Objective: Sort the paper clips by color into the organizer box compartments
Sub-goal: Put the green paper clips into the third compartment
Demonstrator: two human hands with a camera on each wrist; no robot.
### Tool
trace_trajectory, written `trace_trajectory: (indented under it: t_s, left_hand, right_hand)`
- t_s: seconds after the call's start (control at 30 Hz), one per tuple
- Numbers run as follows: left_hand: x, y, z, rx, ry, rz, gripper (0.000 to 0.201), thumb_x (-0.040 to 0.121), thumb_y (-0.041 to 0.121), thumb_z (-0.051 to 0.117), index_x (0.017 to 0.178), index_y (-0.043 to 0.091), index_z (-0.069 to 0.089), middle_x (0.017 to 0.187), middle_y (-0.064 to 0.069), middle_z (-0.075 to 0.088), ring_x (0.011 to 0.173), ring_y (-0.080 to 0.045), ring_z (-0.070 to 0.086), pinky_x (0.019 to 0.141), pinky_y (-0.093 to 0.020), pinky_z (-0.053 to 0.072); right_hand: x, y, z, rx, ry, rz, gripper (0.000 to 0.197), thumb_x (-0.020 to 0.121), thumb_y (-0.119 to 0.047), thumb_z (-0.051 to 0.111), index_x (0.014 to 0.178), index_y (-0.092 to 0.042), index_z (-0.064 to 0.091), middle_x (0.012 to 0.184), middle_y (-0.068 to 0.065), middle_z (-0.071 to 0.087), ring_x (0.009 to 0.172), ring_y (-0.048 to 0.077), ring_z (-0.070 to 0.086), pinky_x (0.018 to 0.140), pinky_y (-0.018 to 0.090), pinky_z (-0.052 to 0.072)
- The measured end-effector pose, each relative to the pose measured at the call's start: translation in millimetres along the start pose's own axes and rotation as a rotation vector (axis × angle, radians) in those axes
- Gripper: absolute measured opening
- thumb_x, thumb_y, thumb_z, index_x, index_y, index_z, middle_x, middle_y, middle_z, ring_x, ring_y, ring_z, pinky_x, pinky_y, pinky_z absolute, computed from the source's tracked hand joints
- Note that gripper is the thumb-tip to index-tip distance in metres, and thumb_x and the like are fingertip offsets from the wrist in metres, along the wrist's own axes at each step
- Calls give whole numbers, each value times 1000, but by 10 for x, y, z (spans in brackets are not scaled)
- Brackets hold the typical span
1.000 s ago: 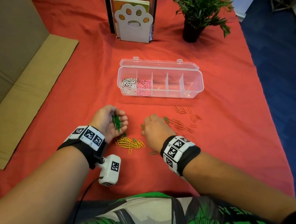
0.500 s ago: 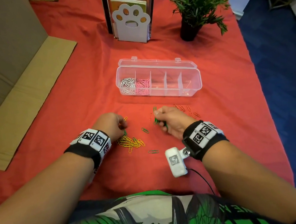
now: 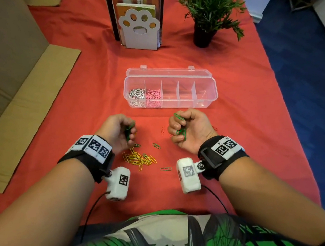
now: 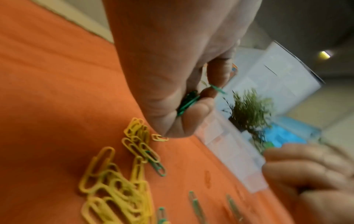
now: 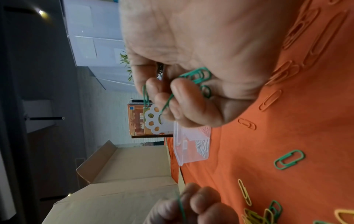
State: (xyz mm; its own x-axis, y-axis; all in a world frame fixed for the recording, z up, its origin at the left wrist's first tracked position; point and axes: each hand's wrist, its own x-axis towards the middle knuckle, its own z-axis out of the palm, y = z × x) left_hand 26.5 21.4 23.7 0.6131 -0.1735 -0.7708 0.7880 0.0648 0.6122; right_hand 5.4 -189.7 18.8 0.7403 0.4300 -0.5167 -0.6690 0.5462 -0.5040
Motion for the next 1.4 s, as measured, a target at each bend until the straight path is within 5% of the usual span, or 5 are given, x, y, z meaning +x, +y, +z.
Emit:
trace_trajectory:
  t_s: [0.47, 0.73, 1.07, 1.23, 1.4]
  left_hand:
    - [33, 96, 334, -62, -40, -65, 25, 87, 12, 34, 85, 11, 59, 79, -5, 58, 67, -16, 56, 56, -23, 53]
    - [55, 753, 823, -101, -127, 71, 13, 88, 12, 40, 81, 11, 51, 75, -3, 53, 68, -16, 53, 63, -22, 53]
    - [260, 962, 1066, 40, 189, 307, 21, 80, 3, 47, 63, 17, 44, 97, -9, 49, 66, -14, 50, 70, -30, 46]
    - [258, 773, 854, 136, 251, 399, 38, 80, -7, 36, 98, 11, 64, 84, -1, 58, 68, -11, 49, 59, -23, 40]
    - [179, 363, 508, 346, 380, 527, 24, 85, -2, 53, 105, 3, 64, 91, -6, 61, 82, -13, 53, 71, -19, 43]
  right_hand:
    - [75, -40, -64, -80, 422, 197, 15, 89, -10, 40, 80, -13, 52, 68, 1, 49, 55, 12, 41, 46, 21, 38]
    - [-91, -465, -111, -39, 467, -48, 35, 88, 15, 25, 87, -5, 53, 81, 9, 49, 70, 16, 50, 55, 20, 51]
    - [-62, -685, -217, -452, 602, -279, 25, 89, 17, 36, 102, 3, 53, 83, 12, 55, 71, 21, 61, 69, 26, 55]
    - [162, -864, 55, -685, 600, -425, 38, 83, 19, 35, 79, -11, 58, 83, 12, 59, 62, 19, 62, 64, 27, 57]
    - [488, -882, 329, -1055, 592, -422, 39, 86, 8, 39, 118, -3, 58, 112, 15, 63, 78, 18, 60, 73, 31, 55]
